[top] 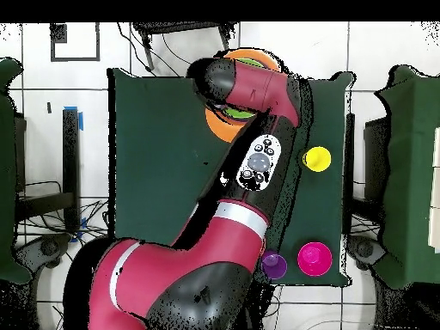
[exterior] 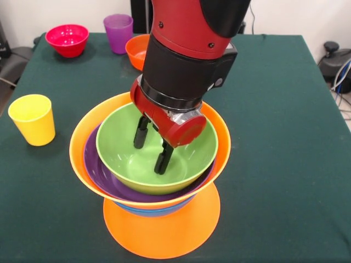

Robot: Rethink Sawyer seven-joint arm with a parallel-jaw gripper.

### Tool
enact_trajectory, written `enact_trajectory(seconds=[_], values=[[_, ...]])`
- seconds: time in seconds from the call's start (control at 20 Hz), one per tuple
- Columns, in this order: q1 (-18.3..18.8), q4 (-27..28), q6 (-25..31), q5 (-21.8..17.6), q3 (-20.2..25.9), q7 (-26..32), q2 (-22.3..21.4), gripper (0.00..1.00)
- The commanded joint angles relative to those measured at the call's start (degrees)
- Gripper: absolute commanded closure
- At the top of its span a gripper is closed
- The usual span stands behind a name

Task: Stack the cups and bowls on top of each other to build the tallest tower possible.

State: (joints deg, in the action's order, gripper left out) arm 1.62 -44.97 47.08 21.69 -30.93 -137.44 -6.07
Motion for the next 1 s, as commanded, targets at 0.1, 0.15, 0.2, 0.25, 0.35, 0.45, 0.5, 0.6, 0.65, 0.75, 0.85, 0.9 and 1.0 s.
enact_trajectory(seconds=[0.1, 0.15, 0.2, 0.25, 0.35, 0.45, 0.5, 0.6, 0.65, 0.75, 0.85, 0.9, 1.0], values=[[-1.45, -5.12, -1.34, -3.27, 7.08, 0.47, -0.16, 0.00], [-1.46, -5.06, -1.29, -3.27, 7.04, 0.43, -0.13, 0.00], [-1.54, -5.09, -1.32, -3.30, 6.94, 0.31, -0.13, 0.00], [-1.54, -5.03, -1.22, -3.31, 6.90, 0.31, -0.14, 0.00], [-1.55, -4.95, -1.09, -3.35, 6.86, 0.35, -0.15, 0.00], [-1.66, -4.93, -1.10, -3.39, 6.79, 0.20, -0.09, 0.00], [-1.78, -5.04, -1.17, -3.37, 6.74, -0.03, -0.11, 0.00], [-2.01, -5.47, -1.34, -3.34, 6.62, -0.52, -0.30, 0.00], [-2.10, -5.73, -1.51, -3.32, 6.62, -0.72, -0.37, 0.00], [-2.34, -6.47, -2.00, -3.26, 6.60, -1.21, -0.59, 0.00], [-2.50, -6.94, -2.36, -3.15, 6.69, -1.54, -0.65, 0.00], [-2.58, -6.92, -2.39, -3.03, 6.76, -1.71, -0.52, 0.00], [-2.73, -7.05, -2.44, -2.96, 6.67, -1.99, -0.52, 0.00]])
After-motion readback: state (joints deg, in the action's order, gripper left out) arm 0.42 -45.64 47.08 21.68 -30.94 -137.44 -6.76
